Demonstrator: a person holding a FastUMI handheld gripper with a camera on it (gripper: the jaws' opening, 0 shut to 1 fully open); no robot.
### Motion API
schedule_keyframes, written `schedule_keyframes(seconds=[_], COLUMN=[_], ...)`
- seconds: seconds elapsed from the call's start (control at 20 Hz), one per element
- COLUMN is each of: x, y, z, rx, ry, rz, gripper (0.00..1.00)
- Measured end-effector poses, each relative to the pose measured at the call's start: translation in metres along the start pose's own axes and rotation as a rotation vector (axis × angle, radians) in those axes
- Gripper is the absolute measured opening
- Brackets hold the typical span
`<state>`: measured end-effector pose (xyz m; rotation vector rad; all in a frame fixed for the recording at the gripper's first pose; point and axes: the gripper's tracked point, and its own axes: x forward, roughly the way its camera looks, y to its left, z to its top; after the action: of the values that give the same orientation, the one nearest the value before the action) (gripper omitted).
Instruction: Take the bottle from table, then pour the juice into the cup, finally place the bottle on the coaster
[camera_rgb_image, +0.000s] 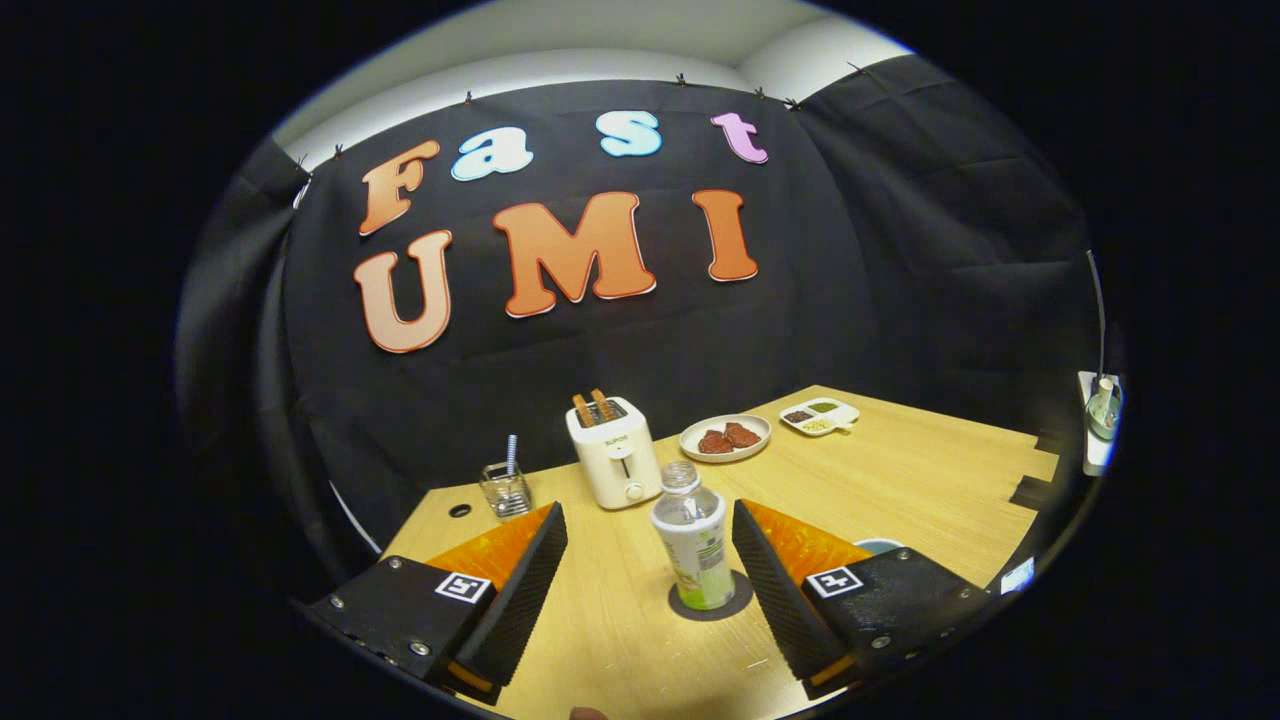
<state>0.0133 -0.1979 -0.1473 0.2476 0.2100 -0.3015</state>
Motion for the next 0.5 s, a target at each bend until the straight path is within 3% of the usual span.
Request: schedule_keyframes(seconds=[0.2,0.35,0.5], x=[-0.041,-0.071,-0.091], y=[0.033,0.081,0.099], z=[0.036,0.063,0.078], rx=[-0.089,-0.049,-0.084], ry=[-0.038,-0.071,-0.075], rz=[0.042,0.152,0.186], gripper=[0.99,0.98,0.99])
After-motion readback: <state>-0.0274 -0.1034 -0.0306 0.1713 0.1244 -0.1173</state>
